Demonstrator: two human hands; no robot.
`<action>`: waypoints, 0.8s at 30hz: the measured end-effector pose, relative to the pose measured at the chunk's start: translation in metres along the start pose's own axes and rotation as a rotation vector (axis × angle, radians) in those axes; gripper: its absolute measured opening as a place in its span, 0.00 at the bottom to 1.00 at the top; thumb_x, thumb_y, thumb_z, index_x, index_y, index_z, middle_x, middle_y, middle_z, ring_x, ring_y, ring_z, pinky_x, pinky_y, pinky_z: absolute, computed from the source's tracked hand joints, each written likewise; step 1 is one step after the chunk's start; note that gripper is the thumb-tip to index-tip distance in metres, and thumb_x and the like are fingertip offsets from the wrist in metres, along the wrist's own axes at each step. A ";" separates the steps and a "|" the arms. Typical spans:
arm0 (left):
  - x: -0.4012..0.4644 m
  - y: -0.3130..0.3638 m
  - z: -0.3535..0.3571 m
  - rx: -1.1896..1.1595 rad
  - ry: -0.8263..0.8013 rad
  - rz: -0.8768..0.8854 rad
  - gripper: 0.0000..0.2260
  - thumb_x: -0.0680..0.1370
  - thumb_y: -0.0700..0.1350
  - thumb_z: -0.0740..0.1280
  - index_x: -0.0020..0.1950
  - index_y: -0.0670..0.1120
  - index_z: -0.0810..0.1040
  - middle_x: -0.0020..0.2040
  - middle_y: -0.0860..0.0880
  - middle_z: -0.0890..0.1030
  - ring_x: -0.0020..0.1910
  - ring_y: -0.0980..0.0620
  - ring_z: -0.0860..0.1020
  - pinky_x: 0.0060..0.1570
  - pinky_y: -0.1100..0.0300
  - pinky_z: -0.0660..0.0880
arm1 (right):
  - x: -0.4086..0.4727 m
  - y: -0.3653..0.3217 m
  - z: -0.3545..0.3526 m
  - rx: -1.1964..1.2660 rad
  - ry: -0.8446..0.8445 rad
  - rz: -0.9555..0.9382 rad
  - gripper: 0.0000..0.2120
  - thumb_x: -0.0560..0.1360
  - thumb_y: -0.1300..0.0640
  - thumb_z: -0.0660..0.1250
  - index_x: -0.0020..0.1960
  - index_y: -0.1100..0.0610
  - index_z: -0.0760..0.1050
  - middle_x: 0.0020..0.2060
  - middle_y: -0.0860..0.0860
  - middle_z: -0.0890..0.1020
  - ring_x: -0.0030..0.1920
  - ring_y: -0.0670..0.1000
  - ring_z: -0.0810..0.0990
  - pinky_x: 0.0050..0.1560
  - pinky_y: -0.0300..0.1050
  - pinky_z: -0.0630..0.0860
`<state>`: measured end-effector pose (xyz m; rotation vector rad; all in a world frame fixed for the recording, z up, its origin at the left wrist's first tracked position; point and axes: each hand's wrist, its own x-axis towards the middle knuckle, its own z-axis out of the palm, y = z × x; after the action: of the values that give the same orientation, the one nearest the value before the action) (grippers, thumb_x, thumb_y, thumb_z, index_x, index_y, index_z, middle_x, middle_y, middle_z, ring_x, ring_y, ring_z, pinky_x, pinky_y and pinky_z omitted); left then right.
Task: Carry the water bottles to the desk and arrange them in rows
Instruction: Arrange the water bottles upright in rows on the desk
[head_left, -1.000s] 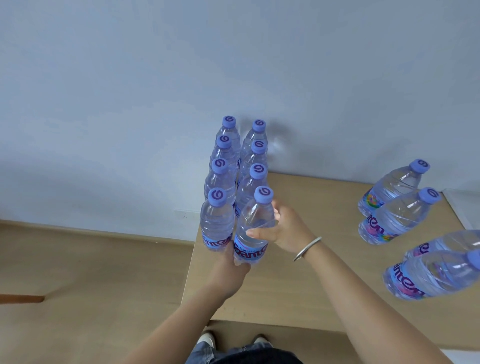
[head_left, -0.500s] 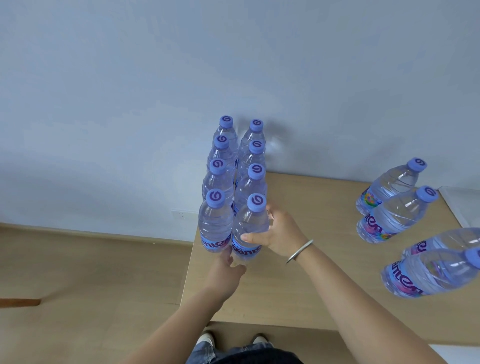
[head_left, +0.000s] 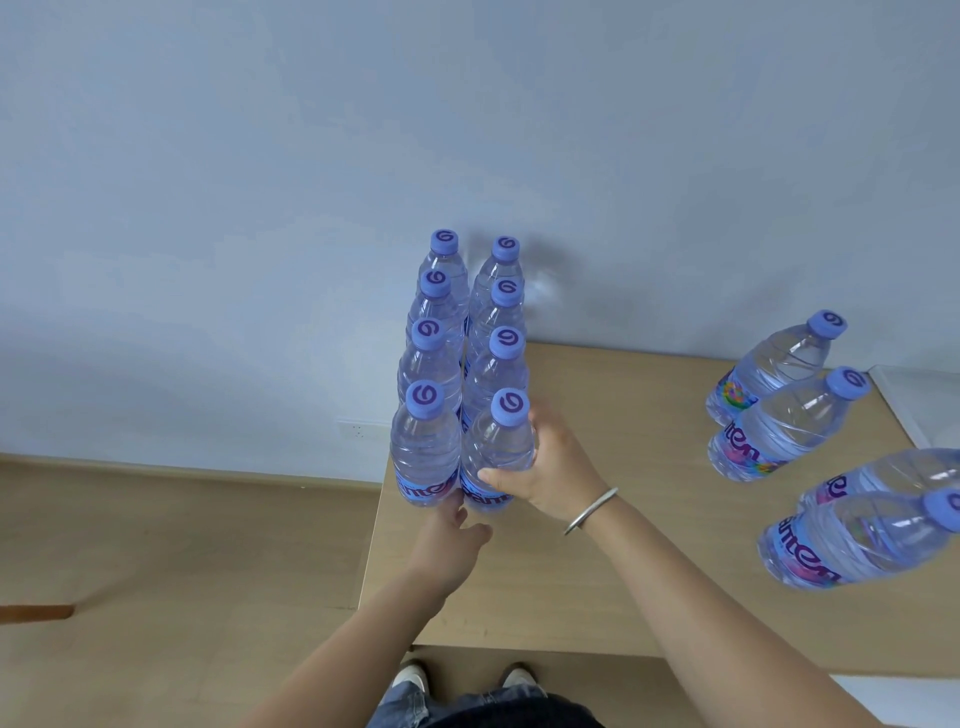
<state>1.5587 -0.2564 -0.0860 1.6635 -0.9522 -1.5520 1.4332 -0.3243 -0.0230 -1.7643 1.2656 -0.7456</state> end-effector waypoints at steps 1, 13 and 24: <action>-0.001 0.001 -0.001 0.005 0.001 -0.002 0.26 0.76 0.36 0.63 0.72 0.50 0.63 0.67 0.56 0.68 0.70 0.53 0.65 0.57 0.59 0.63 | -0.001 0.000 0.001 -0.010 0.006 -0.022 0.27 0.61 0.56 0.76 0.50 0.36 0.66 0.50 0.36 0.71 0.51 0.29 0.72 0.48 0.21 0.67; -0.017 0.004 0.019 0.086 -0.070 -0.107 0.18 0.74 0.40 0.67 0.63 0.41 0.73 0.49 0.48 0.78 0.47 0.52 0.75 0.50 0.60 0.71 | -0.018 0.009 0.006 -0.004 0.093 -0.064 0.30 0.62 0.51 0.76 0.55 0.35 0.64 0.51 0.26 0.67 0.54 0.30 0.68 0.51 0.21 0.63; -0.004 0.037 0.082 0.283 -0.370 0.053 0.09 0.74 0.38 0.65 0.53 0.47 0.76 0.45 0.50 0.80 0.44 0.54 0.76 0.45 0.63 0.71 | -0.099 0.027 -0.097 -0.231 1.157 0.019 0.14 0.67 0.61 0.69 0.50 0.64 0.73 0.44 0.45 0.71 0.46 0.49 0.72 0.49 0.40 0.69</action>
<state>1.4746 -0.2714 -0.0586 1.5445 -1.4535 -1.7906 1.3092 -0.2620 0.0000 -1.4550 2.1457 -1.7985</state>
